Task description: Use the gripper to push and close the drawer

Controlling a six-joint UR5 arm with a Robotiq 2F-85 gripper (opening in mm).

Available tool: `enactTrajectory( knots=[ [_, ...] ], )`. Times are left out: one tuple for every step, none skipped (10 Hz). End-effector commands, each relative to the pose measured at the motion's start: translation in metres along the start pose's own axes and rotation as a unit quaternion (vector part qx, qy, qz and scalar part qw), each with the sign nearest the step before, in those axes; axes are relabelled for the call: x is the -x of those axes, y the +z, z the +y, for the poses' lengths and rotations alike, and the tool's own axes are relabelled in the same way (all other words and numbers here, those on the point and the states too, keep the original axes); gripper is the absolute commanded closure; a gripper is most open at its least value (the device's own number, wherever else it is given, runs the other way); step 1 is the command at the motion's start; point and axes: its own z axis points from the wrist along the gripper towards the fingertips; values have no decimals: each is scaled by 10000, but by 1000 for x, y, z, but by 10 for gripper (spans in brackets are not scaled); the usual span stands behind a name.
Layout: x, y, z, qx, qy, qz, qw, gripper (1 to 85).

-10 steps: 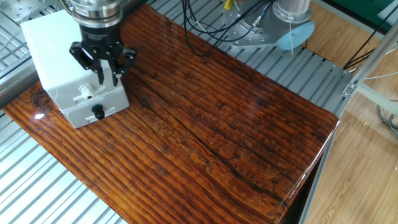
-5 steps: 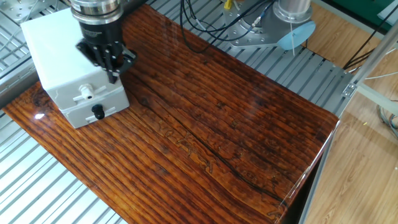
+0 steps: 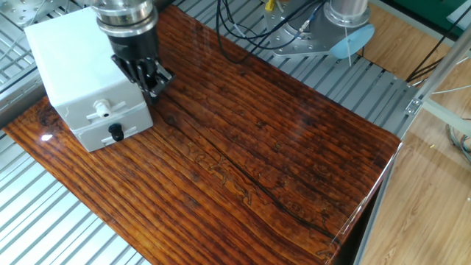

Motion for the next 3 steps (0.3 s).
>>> enactTrajectory(
  knots=[
    [0, 3, 10, 61, 187, 9, 9998, 847],
    [1, 4, 10, 30, 192, -13, 9998, 847],
    [1, 4, 10, 22, 207, -21, 9998, 847]
  ],
)
